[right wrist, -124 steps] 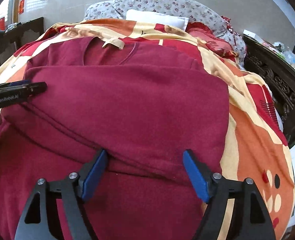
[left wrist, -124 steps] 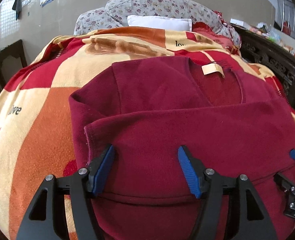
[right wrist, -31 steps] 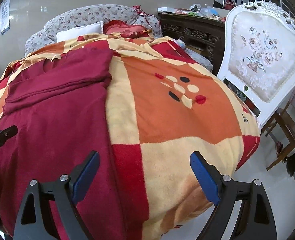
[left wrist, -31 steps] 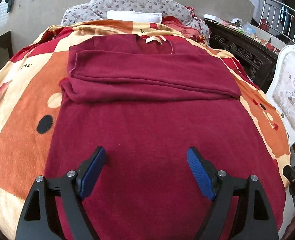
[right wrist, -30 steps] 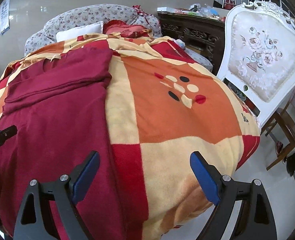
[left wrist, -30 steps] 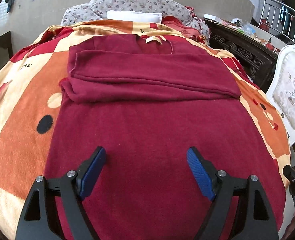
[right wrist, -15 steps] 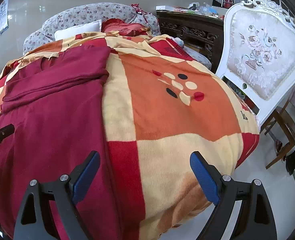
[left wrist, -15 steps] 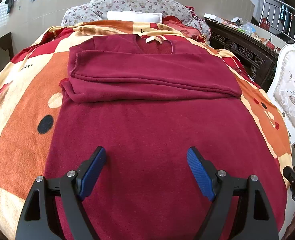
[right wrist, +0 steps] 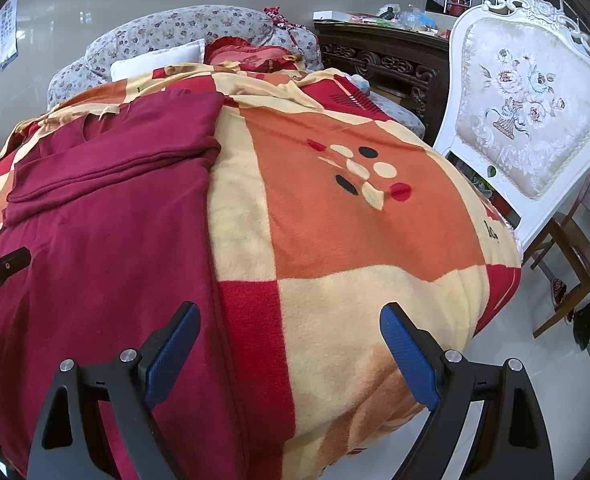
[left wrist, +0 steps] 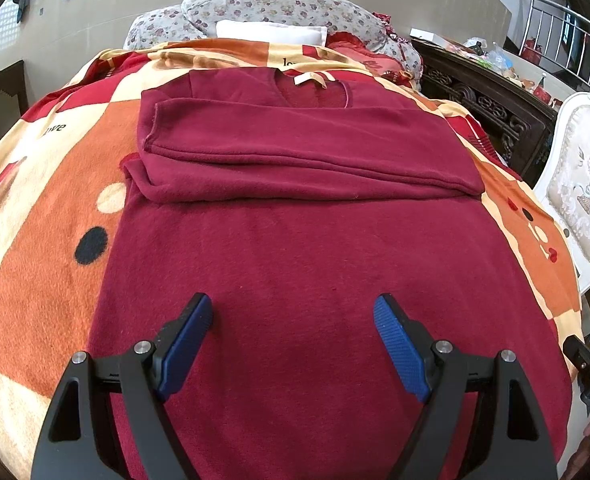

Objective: Fold small clothes

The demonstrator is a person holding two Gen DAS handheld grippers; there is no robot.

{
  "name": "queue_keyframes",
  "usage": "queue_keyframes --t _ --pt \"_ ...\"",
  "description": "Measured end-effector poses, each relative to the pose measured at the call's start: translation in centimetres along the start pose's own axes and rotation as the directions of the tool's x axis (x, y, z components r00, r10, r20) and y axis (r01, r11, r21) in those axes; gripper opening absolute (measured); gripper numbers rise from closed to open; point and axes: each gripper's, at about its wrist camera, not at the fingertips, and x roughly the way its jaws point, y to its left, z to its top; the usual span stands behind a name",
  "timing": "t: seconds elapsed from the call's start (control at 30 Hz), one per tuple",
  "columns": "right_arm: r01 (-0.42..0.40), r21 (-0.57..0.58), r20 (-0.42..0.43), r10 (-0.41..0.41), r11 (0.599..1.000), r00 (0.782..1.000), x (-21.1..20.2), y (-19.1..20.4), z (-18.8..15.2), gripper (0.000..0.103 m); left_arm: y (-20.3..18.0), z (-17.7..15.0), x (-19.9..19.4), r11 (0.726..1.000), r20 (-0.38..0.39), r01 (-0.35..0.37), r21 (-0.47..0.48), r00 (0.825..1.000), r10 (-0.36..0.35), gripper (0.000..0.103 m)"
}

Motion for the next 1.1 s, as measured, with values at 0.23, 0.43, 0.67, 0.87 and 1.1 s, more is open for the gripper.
queue_keyframes --t 0.23,0.43,0.67,0.87,1.1 --pt "-0.007 0.004 -0.003 0.007 1.000 1.000 -0.01 -0.09 0.07 0.093 0.04 0.01 0.00 1.000 0.001 0.001 0.000 1.000 -0.001 0.082" --pt "-0.008 0.004 0.000 0.008 1.000 1.000 -0.10 -0.05 0.06 0.093 0.14 -0.04 -0.01 1.000 0.000 0.002 -0.001 1.000 -0.002 0.082" --pt "-0.010 0.005 0.002 0.010 1.000 1.000 -0.10 0.01 0.13 0.093 0.17 -0.02 0.00 1.000 0.000 0.002 -0.001 1.000 -0.002 0.082" --pt "-0.009 0.006 0.002 0.009 1.000 1.000 -0.08 -0.06 0.24 0.093 0.19 -0.02 0.01 1.000 0.000 0.002 -0.001 1.000 -0.002 0.082" --pt "-0.009 0.005 0.004 0.009 1.000 1.000 -0.08 -0.03 0.23 0.093 0.20 -0.02 0.00 1.000 0.000 0.003 -0.002 1.000 -0.003 0.082"
